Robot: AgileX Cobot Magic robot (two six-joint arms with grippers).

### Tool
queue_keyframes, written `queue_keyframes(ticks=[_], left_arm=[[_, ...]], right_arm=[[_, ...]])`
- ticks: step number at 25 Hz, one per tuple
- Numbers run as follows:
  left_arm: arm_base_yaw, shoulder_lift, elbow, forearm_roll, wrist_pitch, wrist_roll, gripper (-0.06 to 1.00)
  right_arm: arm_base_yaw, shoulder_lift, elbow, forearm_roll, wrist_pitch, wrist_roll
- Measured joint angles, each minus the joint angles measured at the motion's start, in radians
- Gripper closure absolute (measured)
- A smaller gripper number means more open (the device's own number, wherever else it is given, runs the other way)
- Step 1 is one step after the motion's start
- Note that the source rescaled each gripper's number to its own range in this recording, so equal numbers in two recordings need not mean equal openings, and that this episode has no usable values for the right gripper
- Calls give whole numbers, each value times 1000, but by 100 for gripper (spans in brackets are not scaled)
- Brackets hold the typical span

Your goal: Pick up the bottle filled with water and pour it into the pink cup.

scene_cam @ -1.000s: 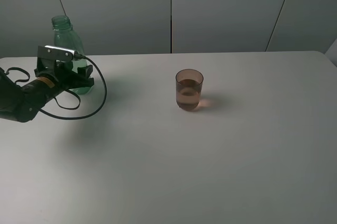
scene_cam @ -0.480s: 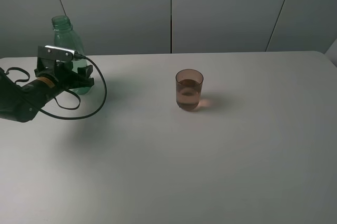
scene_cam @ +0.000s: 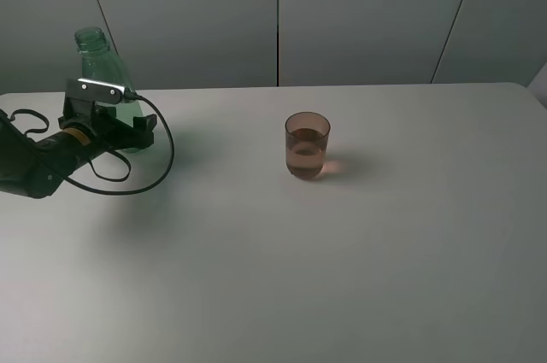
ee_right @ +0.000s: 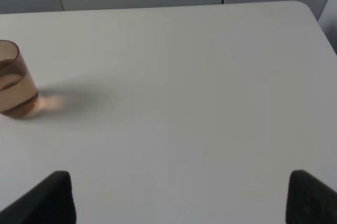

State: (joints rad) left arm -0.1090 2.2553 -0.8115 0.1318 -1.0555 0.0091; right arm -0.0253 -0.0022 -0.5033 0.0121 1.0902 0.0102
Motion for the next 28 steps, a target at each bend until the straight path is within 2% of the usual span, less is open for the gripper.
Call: queue_keyframes(ticks=[8,13,20,22,28], left_arm=[[0,-32,0,4,131,0,-5],[0,-91,2,6,276,-1,-5],[0,-202,122,10,379,-2,-5],[0,-249,144,6,462,-2,-5],[0,-440,150,2,893,-53,-5]], right_arm=[[0,0,0,0,0,0],[0,0,0,0,0,0],[0,0,0,0,0,0],[0,0,0,0,0,0],[0,0,0,0,0,0]])
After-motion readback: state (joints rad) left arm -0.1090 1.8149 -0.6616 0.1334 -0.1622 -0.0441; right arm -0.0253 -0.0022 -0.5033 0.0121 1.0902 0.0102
